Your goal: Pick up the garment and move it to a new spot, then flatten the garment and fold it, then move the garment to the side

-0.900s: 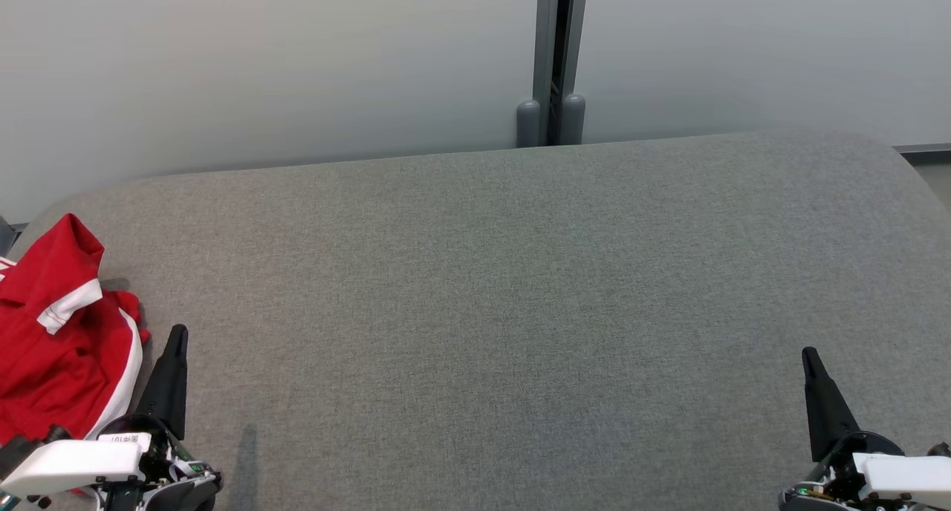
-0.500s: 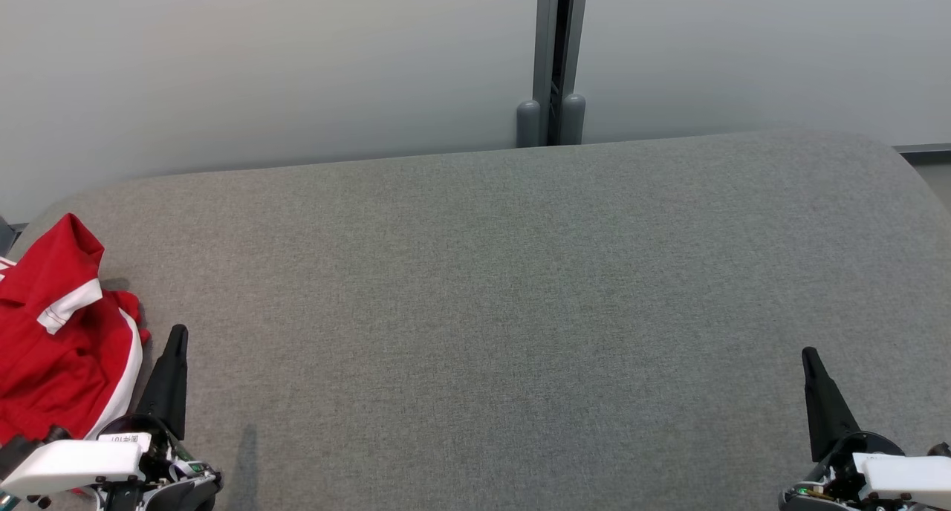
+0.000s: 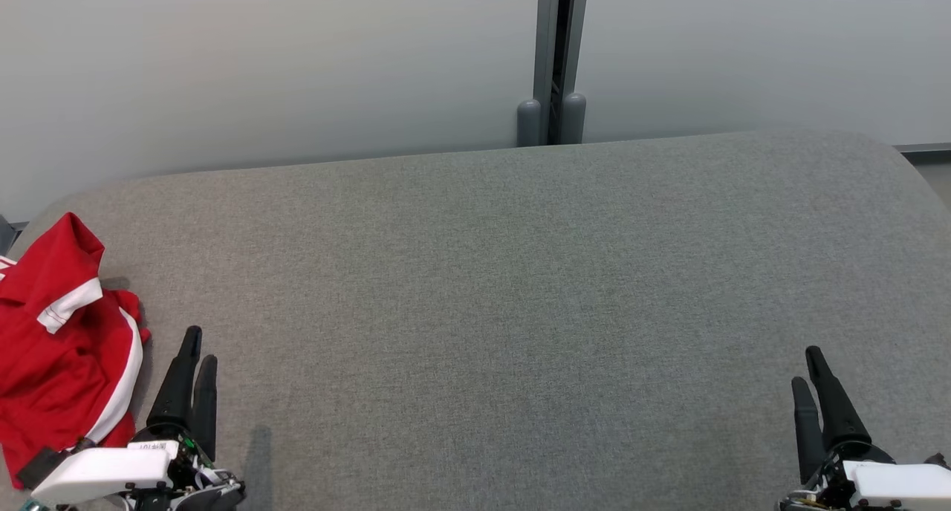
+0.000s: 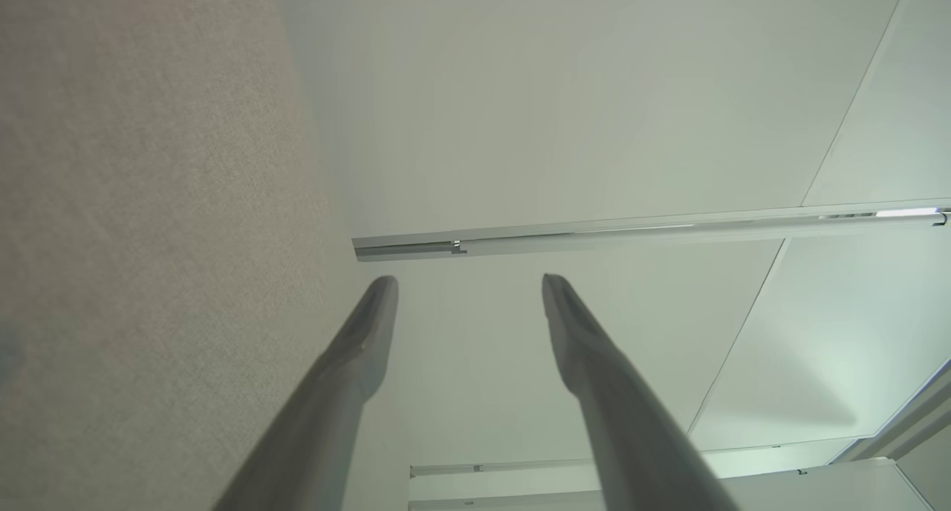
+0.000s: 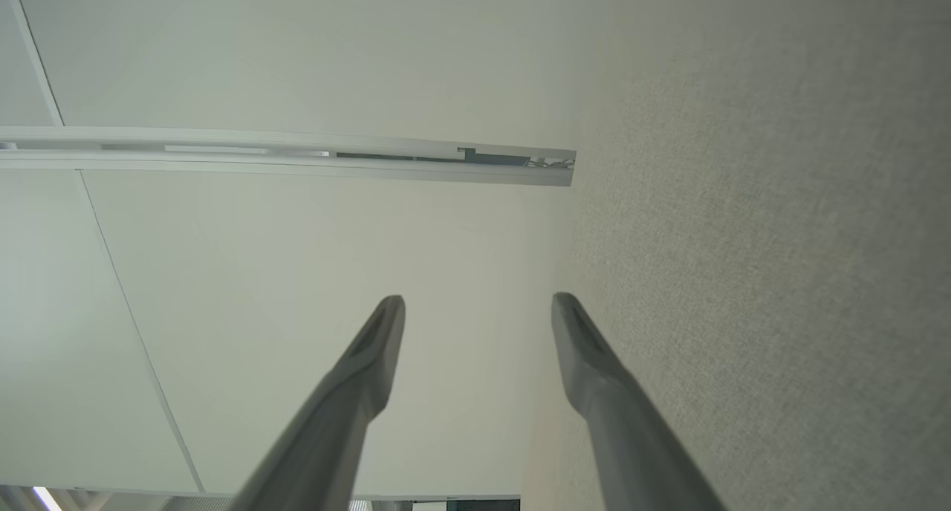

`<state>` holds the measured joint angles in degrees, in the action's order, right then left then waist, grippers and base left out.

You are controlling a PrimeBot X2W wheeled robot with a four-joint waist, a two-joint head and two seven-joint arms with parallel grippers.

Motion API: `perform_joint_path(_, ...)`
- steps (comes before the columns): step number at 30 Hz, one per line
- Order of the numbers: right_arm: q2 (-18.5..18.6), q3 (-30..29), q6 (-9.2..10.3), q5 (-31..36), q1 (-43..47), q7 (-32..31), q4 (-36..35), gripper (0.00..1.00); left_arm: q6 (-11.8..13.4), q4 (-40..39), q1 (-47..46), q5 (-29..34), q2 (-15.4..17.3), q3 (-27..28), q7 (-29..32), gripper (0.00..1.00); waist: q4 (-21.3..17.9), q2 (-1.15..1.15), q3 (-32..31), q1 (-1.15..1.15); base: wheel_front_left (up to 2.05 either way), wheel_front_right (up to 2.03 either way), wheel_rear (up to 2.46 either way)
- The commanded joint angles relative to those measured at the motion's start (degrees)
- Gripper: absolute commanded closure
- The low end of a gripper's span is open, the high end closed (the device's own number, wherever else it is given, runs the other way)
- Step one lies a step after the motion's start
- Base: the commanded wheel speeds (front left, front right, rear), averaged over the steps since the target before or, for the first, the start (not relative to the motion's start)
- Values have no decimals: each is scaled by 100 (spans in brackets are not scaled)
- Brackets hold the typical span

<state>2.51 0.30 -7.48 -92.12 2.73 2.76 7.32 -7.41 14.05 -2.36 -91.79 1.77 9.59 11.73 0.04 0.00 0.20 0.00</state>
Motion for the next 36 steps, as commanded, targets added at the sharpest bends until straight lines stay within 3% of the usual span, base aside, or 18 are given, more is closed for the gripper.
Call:
perform_joint_path(1,105,-11,-1,155,-203,82,-70,0,-2,-122,-277,83,80,-85,-105,0,3,0,2,0,0,0,0)
perform_joint_path(10,277,-72,-1,1162,-440,227,-123,0,-3,-129,-541,825,220,-349,-437,0,14,0,17,0,0,0,0)
perform_joint_path(23,462,-4,-1,3372,-627,414,-401,0,93,-342,-753,3053,328,-702,-853,0,23,0,2,0,0,0,0)
perform_joint_path(36,521,100,-2,4850,-695,577,-249,0,300,-236,-785,4613,558,-1203,-1215,0,20,0,-7,0,0,0,0)
